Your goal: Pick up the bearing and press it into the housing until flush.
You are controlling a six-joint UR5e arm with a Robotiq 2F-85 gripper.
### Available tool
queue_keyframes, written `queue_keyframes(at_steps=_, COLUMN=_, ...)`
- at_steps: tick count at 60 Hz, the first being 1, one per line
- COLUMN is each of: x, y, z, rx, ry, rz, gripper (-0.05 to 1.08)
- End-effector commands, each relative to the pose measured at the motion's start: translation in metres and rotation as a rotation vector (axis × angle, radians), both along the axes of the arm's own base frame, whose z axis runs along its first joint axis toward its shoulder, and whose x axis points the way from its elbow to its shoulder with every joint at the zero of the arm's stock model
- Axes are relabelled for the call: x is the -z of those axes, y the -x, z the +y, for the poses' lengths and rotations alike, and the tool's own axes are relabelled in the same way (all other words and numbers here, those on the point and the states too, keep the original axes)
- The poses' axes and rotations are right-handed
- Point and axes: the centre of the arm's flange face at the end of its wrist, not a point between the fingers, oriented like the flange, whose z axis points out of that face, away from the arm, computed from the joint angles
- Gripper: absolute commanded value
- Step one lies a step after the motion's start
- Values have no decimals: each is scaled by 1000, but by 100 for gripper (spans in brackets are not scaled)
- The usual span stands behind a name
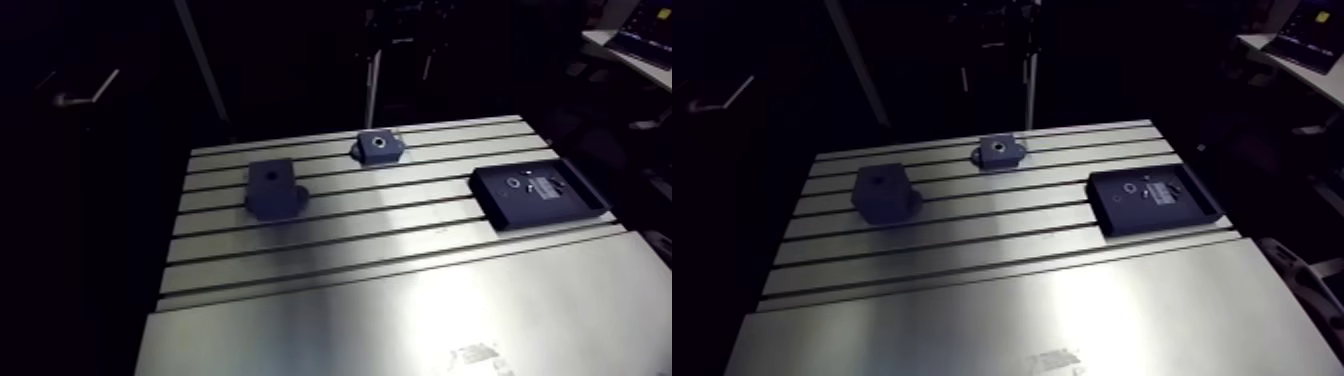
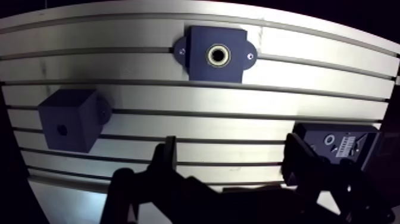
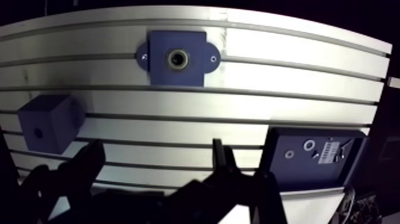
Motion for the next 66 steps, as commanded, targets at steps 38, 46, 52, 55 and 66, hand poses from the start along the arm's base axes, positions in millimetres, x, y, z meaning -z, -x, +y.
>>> queue_keyframes(at_steps=38, x=-136, y=-79, z=-17, rx=46, ry=-9, rz=65, gripper=0)
queue_keyframes(at_steps=46, x=-136, y=-78, z=-18, rx=44, ry=-9, rz=65, gripper=0)
queue_keyframes(at_steps=52, x=-136, y=-79, z=-18, rx=56, ry=-9, rz=64, gripper=0)
queue_keyframes(at_steps=55, x=-136, y=-79, z=-18, rx=66, ry=-7, rz=65, gripper=0)
queue_keyframes(at_steps=66, x=-146, y=-87, z=-23, rx=135, ry=1, rz=78, gripper=0)
